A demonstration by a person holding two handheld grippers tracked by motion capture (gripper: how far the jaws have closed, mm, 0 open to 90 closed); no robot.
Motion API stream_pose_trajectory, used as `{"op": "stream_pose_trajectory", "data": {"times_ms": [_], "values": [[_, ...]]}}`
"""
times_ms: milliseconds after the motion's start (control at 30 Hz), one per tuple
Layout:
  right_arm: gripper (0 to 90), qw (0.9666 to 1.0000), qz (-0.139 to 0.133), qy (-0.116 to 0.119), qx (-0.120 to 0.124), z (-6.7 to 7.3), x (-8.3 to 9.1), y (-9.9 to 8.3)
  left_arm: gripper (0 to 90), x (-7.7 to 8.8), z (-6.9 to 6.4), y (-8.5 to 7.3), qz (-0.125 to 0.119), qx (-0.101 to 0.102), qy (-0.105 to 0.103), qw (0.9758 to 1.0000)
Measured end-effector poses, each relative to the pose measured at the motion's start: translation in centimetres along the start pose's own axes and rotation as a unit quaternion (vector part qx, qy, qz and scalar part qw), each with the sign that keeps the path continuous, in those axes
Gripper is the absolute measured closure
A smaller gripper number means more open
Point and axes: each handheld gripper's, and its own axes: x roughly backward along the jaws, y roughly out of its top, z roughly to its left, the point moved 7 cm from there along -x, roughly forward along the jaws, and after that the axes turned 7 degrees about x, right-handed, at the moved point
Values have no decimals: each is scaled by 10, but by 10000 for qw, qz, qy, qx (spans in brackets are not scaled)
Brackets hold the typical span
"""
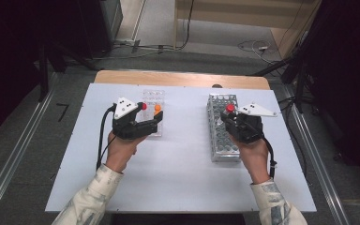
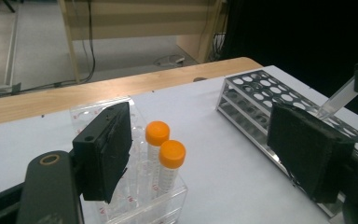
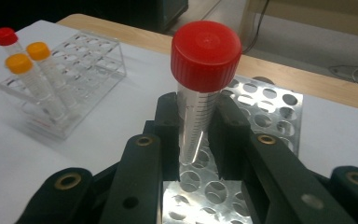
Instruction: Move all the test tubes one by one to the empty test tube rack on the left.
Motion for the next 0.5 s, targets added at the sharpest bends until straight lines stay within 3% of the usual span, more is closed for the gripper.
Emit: {"op": "stream_pose_trajectory", "data": {"times_ms": [500], "values": [[720,9962,122,757,423,59,-8,-3,223,1,-34,-6,152,-211,-411,9988]]}}
